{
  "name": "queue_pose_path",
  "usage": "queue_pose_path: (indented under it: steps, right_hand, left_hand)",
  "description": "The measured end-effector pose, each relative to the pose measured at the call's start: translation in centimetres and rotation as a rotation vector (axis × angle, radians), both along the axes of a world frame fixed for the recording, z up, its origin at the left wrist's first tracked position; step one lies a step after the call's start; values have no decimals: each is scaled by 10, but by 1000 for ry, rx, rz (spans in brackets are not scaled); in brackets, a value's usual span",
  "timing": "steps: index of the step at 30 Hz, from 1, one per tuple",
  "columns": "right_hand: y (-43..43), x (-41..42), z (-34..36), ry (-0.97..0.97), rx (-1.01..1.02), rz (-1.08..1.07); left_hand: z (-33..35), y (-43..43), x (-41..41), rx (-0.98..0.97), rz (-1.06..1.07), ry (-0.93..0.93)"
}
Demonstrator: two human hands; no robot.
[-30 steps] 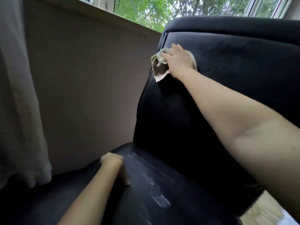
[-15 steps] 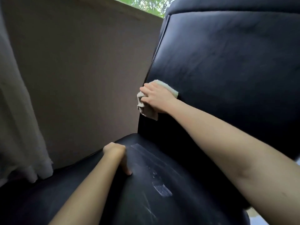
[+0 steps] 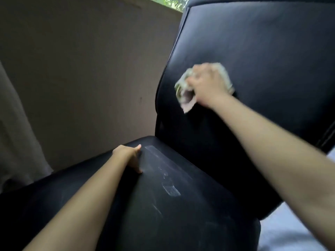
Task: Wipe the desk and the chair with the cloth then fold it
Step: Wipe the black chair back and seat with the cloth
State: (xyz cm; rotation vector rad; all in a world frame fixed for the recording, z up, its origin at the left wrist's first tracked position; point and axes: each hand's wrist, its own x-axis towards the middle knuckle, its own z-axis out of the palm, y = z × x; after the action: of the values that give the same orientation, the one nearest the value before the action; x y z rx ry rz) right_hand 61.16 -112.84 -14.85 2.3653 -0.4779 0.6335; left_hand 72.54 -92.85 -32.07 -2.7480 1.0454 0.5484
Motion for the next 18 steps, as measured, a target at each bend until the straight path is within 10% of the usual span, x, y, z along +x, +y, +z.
queue_pose_path:
  steps: [4,7,8,10,11,18]
  right_hand:
    - [-10,-24,-132,236,218,247]
    - [-5,-46,-152,157,1338,508]
    - [-9,-45,-155,212,1296,488]
    - [-9,-53,-155,363,423,247]
    - [-2,-49,-159,369,294,159]
    - [21,-45,-196,204,439,101]
  left_hand:
    - [-14,45,-12,-413,45,239]
    - [-16,90,-9,-580,43,102]
    - [-17,105,-4,-609,67,30]
    - [-23,131,7,-611,148,-63]
    - [-28,142,8,-576,194,-78]
    - [-35,160,0,-384,180,-49]
